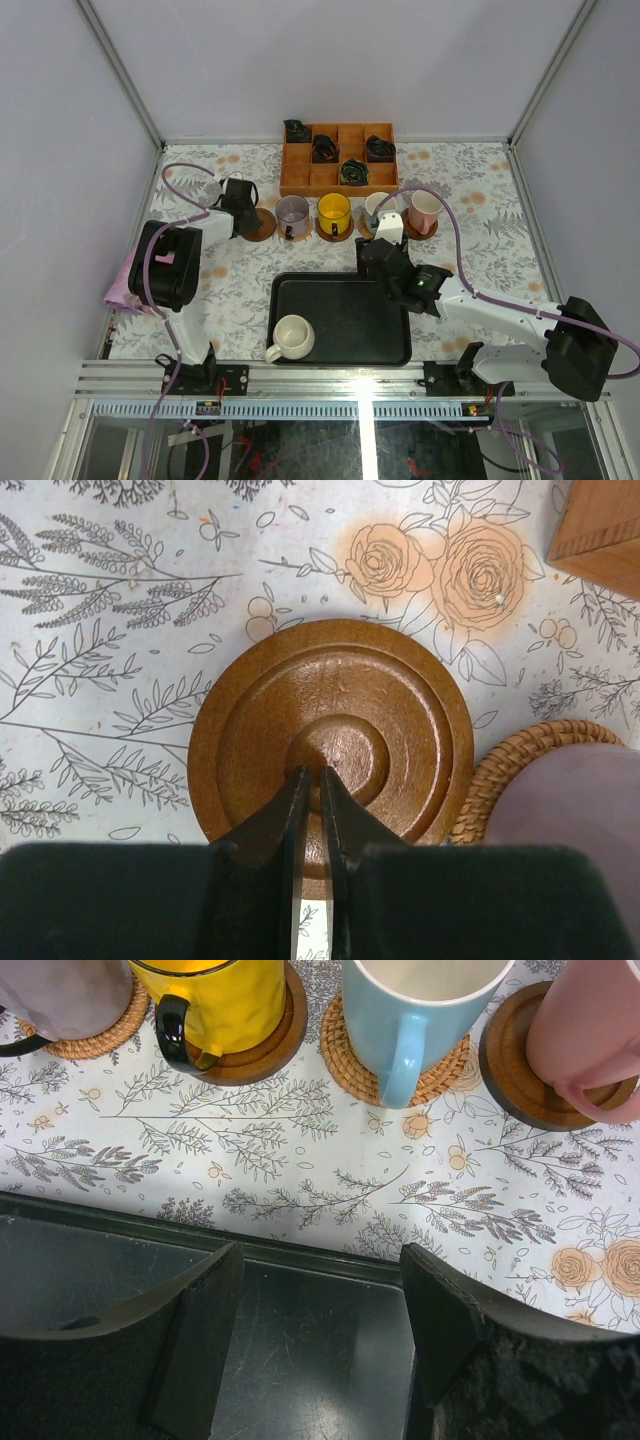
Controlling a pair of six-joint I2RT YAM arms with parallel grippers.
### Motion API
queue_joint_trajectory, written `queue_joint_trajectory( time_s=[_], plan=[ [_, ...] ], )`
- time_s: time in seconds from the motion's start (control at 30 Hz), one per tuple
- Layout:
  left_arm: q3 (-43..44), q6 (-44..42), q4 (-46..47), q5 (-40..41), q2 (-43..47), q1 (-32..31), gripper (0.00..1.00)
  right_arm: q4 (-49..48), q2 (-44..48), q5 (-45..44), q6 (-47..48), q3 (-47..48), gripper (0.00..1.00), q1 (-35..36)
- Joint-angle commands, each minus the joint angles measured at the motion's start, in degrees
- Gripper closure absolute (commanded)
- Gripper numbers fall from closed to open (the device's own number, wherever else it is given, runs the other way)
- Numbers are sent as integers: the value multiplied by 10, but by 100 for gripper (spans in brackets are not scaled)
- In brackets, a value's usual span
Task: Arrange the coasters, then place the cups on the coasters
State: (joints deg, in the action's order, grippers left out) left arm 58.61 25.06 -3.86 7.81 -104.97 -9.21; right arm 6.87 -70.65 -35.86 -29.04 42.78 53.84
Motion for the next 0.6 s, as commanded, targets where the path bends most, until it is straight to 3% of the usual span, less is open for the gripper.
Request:
queue_joint_trajectory(
  time_s=[0.0,0.5,0.57],
  plan=[
    [-24,4,-26,-2,9,6,92,-23,13,2,-9,6,29,-4],
    [-29,4,-24,9,20,6,92,-23,10,5,-9,6,29,-4],
    [-27,1,-21,7,20,6,87,-24,8,5,-9,6,29,-3]
  ],
)
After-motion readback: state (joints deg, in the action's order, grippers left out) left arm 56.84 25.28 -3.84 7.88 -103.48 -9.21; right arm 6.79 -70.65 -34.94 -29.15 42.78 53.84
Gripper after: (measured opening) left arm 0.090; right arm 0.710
